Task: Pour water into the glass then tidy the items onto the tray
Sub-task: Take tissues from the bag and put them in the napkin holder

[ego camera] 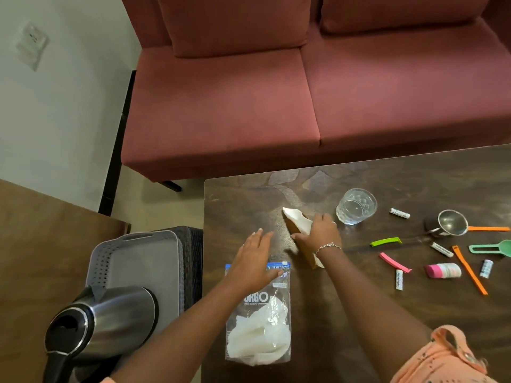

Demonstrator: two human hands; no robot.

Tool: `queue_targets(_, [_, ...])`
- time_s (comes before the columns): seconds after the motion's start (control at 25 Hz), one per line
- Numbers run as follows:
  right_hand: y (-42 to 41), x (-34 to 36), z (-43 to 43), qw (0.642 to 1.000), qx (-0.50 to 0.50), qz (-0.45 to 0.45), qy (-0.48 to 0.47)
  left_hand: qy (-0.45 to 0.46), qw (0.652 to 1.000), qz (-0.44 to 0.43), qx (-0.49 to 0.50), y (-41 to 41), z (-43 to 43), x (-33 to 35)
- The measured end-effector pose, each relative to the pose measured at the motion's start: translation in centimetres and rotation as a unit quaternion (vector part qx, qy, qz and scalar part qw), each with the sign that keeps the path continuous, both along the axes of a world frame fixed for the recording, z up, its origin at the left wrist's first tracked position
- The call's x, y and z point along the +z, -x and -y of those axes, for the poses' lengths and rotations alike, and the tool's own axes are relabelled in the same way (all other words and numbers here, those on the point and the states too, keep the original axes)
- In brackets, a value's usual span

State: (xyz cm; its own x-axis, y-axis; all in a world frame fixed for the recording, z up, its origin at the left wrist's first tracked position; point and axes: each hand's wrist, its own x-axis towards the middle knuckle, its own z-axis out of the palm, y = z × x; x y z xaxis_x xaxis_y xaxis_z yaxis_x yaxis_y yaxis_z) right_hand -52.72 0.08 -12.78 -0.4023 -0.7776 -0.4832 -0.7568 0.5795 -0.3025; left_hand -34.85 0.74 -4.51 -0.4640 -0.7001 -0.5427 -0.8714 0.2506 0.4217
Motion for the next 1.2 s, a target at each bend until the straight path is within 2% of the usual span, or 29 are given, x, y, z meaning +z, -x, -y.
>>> queue_targets(0.12, [-1.3,-1.4,0.0,1.000,0.010,-0.008,-0.026,-0.004,1.000,0.003,0.005,-0.4,0.1,-0.7])
queue_targets(0.28, [-1.3,-2.0,0.2,0.999,0.033,-0.042,-0.009,-0.009,1.000,-0.001,0.008,-1.0,0.2,-1.3])
queue_targets(0.44, [-0.4,-1.1,1.7,0.988,0.137,-0.066,0.014,-0.012,1.000,-0.004,0.008,-0.8,0.4,-2.0])
queue_targets(0.76, [-0.5,-1.3,7.1,0.936,0.324,-0.120,0.063,0.044,0.999,0.016,-0.018,-1.6,0.9,-3.1])
queue_targets(1.04, [-0.9,-2.6,8.0,0.936,0.325,-0.122,0.052,0.047,0.999,0.025,0.003,-2.8,0.0,-4.9])
queue_targets(1.2, [-0.5,-1.6,6.4,0.948,0.283,-0.108,0.100,0.081,0.996,0.035,0.006,-3.0,-1.1,-4.8])
